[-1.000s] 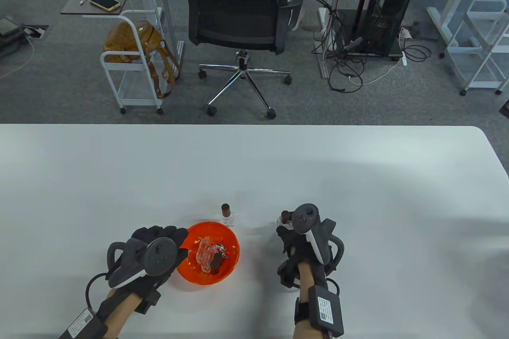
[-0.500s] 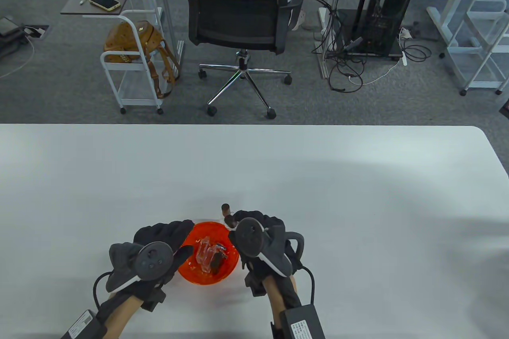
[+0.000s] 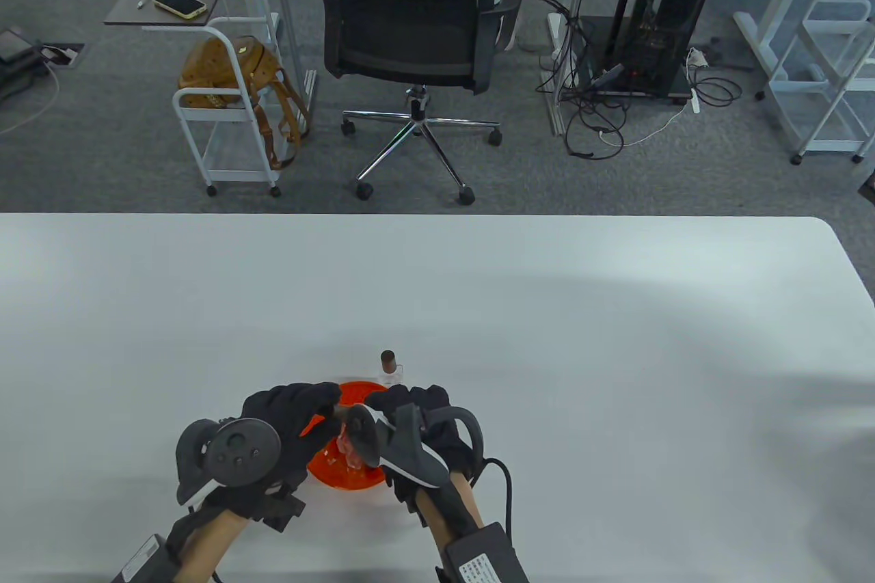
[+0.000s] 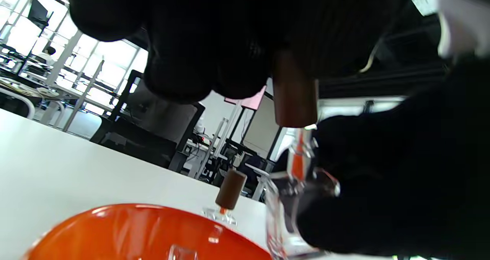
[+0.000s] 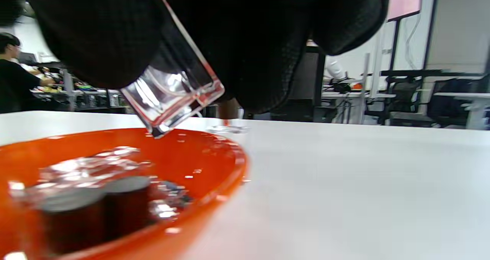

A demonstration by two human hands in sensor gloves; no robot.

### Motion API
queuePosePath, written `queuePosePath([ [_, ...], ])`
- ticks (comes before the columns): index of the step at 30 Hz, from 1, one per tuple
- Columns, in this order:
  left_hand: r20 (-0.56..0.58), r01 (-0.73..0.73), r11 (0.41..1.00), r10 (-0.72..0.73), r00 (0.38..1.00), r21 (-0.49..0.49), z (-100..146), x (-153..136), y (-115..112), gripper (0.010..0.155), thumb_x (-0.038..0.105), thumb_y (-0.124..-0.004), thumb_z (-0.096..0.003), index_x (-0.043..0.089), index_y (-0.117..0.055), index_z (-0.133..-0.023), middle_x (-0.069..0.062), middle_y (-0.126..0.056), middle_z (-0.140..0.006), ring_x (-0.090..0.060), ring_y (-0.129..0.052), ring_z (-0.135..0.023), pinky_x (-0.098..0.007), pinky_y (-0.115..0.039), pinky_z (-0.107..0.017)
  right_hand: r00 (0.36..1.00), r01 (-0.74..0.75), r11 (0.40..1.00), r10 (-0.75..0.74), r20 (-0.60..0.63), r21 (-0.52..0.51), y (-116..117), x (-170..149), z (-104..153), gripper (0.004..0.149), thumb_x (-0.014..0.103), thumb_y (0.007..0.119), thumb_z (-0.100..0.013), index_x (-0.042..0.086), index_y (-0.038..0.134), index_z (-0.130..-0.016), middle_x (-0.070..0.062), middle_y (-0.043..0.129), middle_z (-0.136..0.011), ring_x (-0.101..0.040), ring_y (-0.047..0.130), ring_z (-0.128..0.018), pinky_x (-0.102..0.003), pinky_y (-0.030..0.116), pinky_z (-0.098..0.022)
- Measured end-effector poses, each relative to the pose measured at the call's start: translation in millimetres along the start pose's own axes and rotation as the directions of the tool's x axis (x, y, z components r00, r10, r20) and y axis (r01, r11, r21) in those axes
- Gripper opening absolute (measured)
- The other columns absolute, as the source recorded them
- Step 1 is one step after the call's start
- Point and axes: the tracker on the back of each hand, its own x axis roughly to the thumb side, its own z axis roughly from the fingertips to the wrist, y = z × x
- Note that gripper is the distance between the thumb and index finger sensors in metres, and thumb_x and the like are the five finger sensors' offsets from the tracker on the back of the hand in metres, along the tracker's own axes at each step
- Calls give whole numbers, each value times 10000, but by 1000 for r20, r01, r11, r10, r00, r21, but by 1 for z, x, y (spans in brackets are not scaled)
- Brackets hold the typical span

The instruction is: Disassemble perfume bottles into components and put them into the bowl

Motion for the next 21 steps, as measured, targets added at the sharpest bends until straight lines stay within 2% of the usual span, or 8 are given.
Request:
queuePosePath([
  [2, 2, 14, 998, -14, 1000, -67, 0, 1, -4, 548, 437, -855, -411, 223, -857, -916, -72, -1012, -820, -311, -1029, -679, -584, -731, -597, 999, -5, 1000, 5, -46, 0, -1, -13, -2, 567, 481, 854, -324, 272, 769, -844, 46, 929, -836, -197, 1029, -739, -532, 762, -631],
  [6, 89, 125, 966, -108, 990, -224, 0, 13, -33, 543, 437, -866, -408, 252, -871, -919, -68, -989, -851, -315, -1006, -719, -589, -705, -622, 983, 119, 993, -115, -142, 13, -4, -38, -4, 571, 454, 821, -347, 236, 729, -866, 0, 908, -862, -219, 1060, -720, -524, 795, -600],
  [7, 103, 144, 961, -123, 987, -235, 0, 16, -37, 541, 435, -871, -405, 264, -874, -918, -70, -984, -862, -318, -1001, -730, -590, -702, -623, 978, 144, 990, -140, -153, 15, -5, -42, -4, 572, 450, 815, -352, 233, 718, -872, -1, 907, -858, -217, 1064, -712, -521, 800, -595],
  [9, 135, 216, 917, -181, 974, -334, -1, 24, -48, 537, 436, -875, -404, 276, -882, -916, -72, -970, -883, -325, -984, -761, -593, -688, -636, 966, 199, 980, -195, -168, 8, -6, -48, -5, 577, 444, 810, -354, 237, 695, -881, -2, 878, -869, -188, 1069, -665, -515, 803, -584],
  [12, 182, 313, 882, -264, 947, -351, 0, 29, -59, 536, 438, -883, -395, 293, -893, -911, -70, -966, -893, -325, -976, -776, -595, -680, -643, 961, 227, 974, -222, -165, 13, -5, -49, -5, 582, 439, 827, -356, 261, 670, -888, 3, 827, -886, -165, 1031, -631, -519, 785, -593],
  [15, 196, 345, 865, -290, 937, -366, 1, 31, -64, 536, 430, -886, -397, 310, -897, -919, -75, -958, -906, -330, -968, -784, -593, -677, -643, 962, 233, 972, -227, -155, 21, -5, -47, -6, 591, 426, 854, -345, 268, 669, -884, 8, 809, -883, -141, 1001, -617, -507, 784, -601],
  [18, 181, 342, 853, -293, 939, -394, 1, 29, -65, 551, 434, -880, -398, 308, -886, -934, -75, -951, -915, -331, -962, -790, -591, -672, -648, 957, 258, 966, -253, -141, 15, -6, -45, -6, 583, 431, 868, -336, 274, 696, -871, 13, 821, -870, -128, 1000, -598, -504, 787, -601],
  [21, 150, 300, 875, -262, 953, -379, 0, 25, -56, 600, 444, -872, -400, 270, -845, -974, -84, -946, -923, -336, -959, -789, -588, -669, -648, 962, 252, 968, -248, -113, 21, -6, -42, -4, 567, 442, 878, -328, 279, 744, -854, 24, 840, -859, -121, 1000, -600, -507, 785, -603],
])
